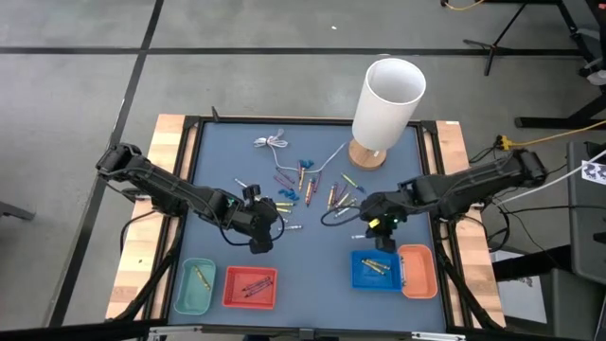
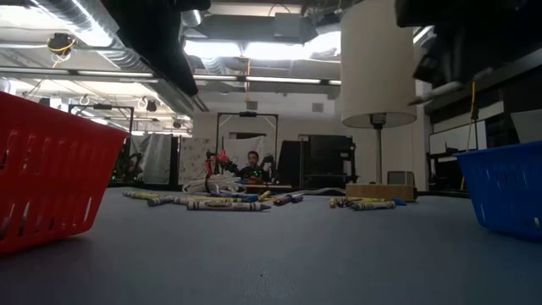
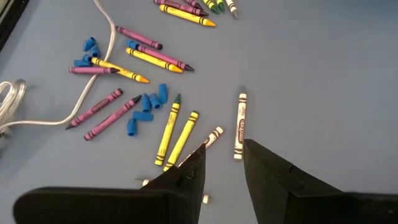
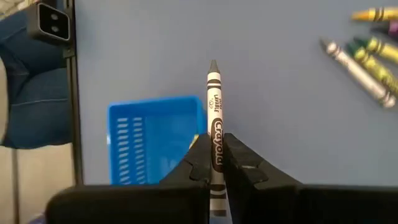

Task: Sort crayons
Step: Put the gray crayon into the orange bin

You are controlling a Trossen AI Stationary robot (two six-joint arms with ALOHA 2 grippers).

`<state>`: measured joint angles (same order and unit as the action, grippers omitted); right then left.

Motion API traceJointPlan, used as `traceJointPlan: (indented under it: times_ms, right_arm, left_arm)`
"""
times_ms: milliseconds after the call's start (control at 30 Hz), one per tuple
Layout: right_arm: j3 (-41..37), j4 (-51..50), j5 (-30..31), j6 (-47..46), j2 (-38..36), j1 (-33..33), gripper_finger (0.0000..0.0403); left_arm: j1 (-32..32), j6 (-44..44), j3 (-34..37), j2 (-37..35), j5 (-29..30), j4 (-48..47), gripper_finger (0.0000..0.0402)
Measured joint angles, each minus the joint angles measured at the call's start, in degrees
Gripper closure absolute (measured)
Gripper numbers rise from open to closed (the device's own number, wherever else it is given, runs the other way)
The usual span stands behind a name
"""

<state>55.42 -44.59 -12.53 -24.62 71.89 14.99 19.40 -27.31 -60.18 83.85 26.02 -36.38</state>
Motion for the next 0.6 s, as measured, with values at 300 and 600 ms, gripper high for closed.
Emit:
traceJointPlan:
  times_ms: [300, 600]
  right_arm:
    - [0.0, -5.6, 13.2, -22.5, -3.3, 14.4, 0.0384]
    - [0.0, -10.9, 23.8, -51.3, -3.3, 32.7, 0.0384]
  left_arm:
    - [0.0, 0.0, 0.0, 0.0, 0.0, 0.0, 0.0309]
    - [0.0, 2.9, 0.0, 0.0, 0.1, 0.0, 0.0309]
